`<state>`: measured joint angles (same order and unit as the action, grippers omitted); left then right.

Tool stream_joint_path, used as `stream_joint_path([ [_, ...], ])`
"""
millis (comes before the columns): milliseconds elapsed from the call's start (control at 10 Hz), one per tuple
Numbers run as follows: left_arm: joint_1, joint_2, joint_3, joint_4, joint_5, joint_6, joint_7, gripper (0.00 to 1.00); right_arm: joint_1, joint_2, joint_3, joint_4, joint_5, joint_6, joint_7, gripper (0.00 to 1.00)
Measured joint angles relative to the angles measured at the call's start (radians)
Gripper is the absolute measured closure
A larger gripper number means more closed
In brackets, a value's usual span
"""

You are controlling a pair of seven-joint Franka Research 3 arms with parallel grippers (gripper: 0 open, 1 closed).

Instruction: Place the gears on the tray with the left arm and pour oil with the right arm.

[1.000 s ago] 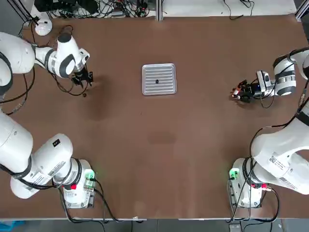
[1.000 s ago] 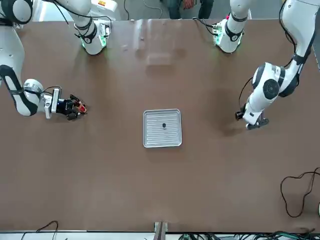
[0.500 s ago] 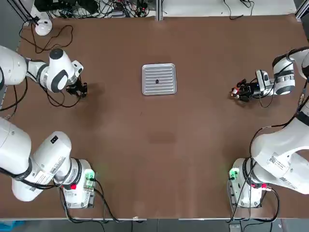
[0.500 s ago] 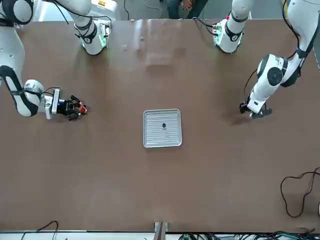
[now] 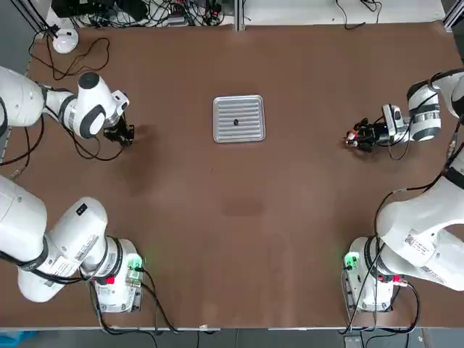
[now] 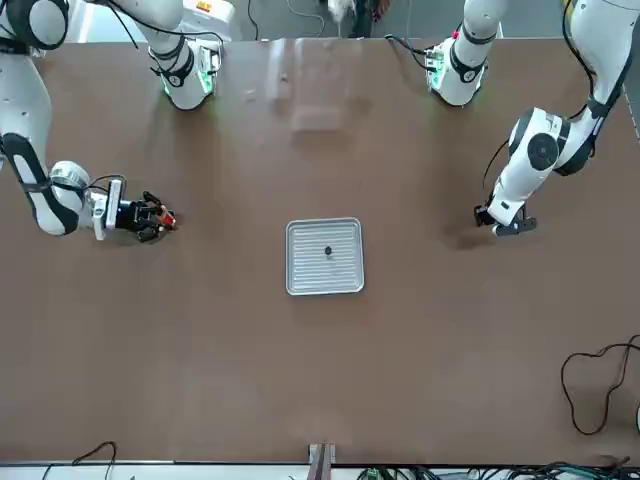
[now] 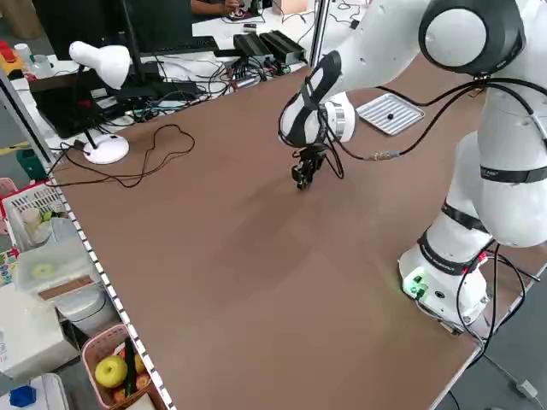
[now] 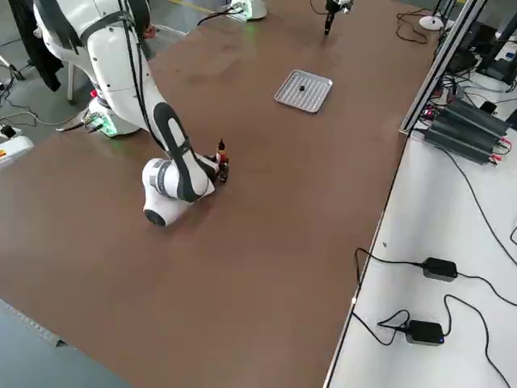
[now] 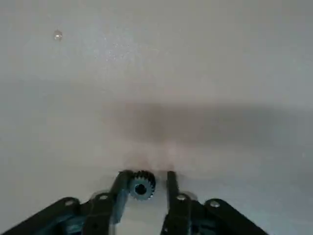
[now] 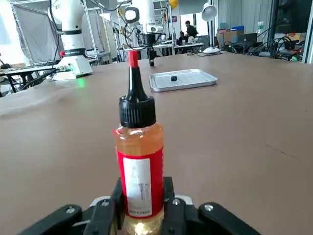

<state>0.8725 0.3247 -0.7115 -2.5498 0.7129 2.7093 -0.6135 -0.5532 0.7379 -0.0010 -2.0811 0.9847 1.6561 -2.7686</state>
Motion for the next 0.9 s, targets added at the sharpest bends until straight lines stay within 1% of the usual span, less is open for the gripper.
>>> stream_joint_path([
  [100,0.0,-0.001,-0.001,0.0,0.0,-0.001,0.001,0.75,0.005,0.0,0.0,0.0,0.009,-0.004,0.007,0.67],
  [400,0.002,-0.009,-0.008,0.008,0.0,0.002,0.0,0.75,0.051,0.0,0.002,-0.003,0.066,-0.03,0.019,0.67],
  [500,0.005,-0.012,-0.041,0.03,-0.001,0.006,-0.025,0.75,0.079,0.0,0.002,-0.007,0.102,-0.032,0.021,0.67],
  [600,0.005,-0.008,-0.097,0.069,-0.002,0.002,-0.077,0.75,0.11,0.0,0.003,-0.013,0.14,-0.034,0.024,0.67],
  [700,0.001,0.009,-0.163,0.122,-0.011,-0.027,-0.131,0.75,0.14,-0.001,0.003,-0.018,0.172,-0.034,0.029,0.67],
  [800,-0.008,0.04,-0.23,0.19,-0.034,-0.082,-0.18,0.75,0.164,-0.002,0.003,-0.024,0.2,-0.034,0.03,0.67],
  [900,-0.036,0.079,-0.276,0.266,-0.067,-0.139,-0.231,0.75,0.184,-0.004,0.003,-0.03,0.228,-0.034,0.03,0.67],
])
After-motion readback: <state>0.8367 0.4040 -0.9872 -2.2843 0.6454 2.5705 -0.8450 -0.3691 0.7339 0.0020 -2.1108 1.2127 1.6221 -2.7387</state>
